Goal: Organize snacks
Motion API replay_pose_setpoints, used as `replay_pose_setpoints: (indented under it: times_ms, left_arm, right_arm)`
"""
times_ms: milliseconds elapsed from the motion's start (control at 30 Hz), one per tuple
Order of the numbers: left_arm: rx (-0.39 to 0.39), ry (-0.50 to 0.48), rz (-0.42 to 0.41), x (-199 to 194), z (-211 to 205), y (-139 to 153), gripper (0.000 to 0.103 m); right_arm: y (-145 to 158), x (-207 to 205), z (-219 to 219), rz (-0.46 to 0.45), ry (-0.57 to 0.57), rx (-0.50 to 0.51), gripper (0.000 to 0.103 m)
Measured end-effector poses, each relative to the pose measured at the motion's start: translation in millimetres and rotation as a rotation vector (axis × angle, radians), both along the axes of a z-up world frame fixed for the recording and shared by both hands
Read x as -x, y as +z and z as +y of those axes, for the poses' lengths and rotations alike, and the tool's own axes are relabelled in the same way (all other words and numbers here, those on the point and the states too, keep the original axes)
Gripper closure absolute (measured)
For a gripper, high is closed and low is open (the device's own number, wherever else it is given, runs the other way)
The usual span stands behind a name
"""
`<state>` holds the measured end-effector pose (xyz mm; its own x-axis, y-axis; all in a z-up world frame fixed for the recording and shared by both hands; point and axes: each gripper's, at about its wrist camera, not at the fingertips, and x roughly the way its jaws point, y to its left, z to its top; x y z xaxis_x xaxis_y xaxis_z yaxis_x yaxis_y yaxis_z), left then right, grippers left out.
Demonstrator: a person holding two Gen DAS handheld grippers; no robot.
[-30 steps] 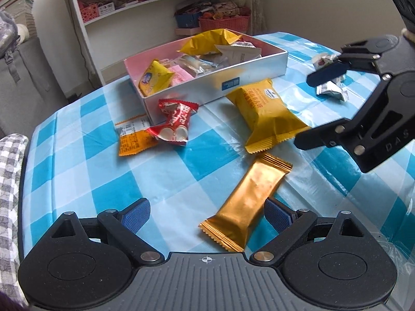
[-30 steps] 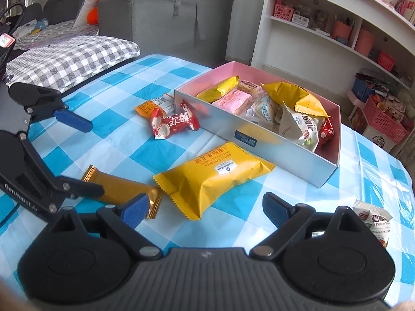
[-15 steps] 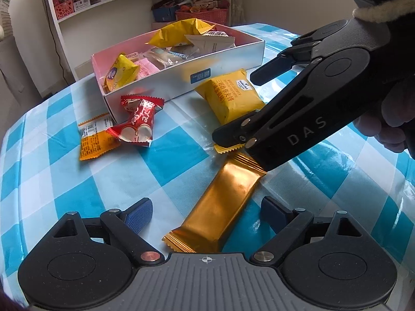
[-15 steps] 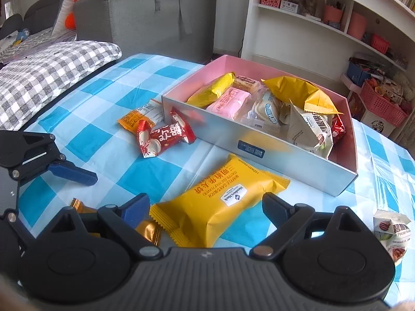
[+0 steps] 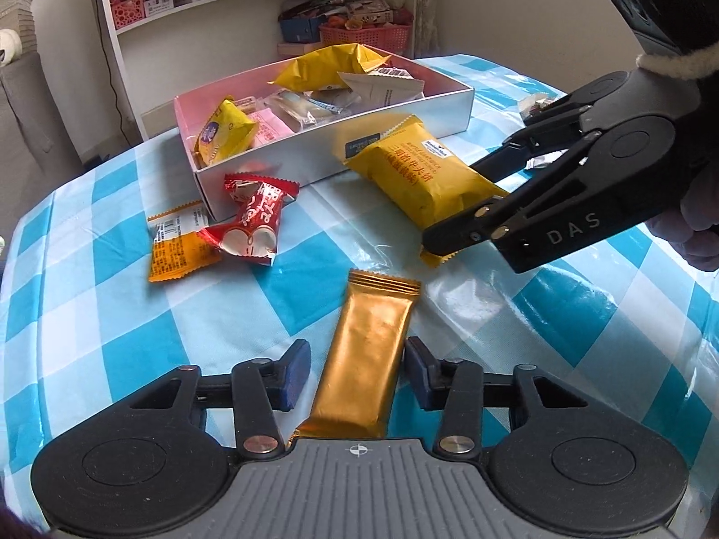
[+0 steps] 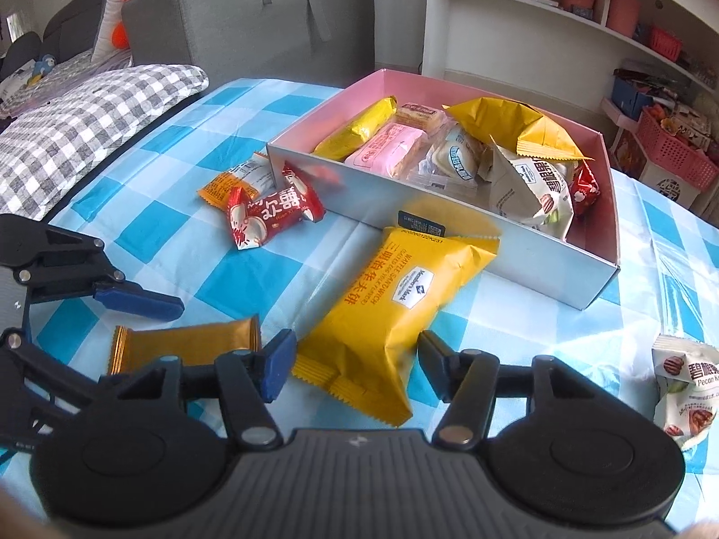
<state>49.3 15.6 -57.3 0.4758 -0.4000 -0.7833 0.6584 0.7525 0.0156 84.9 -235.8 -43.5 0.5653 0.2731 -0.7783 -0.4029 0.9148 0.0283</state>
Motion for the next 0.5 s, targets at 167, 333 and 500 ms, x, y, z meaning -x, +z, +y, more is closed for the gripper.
replay_pose_setpoints:
  times_ms: [167, 333, 500]
  left_arm:
    - [-0.002, 0.063, 0.002, -7.1, 3.2, 0.6, 0.071]
    - [-0.009, 0.136, 0.001, -14.3, 7.9, 1.1, 0.072]
    - [0.01, 0.149, 0.015, -18.7, 13.3, 1.3, 0.068]
  right_arm:
    - [1.8, 3.4, -6.8, 0.021, 0.019, 0.037, 0.062]
    - [0.9, 5.4, -10.9, 0.033, 0.024, 0.072, 0.062]
    - [3.0, 6.3, -10.2, 0.029, 0.025, 0.055, 0.054]
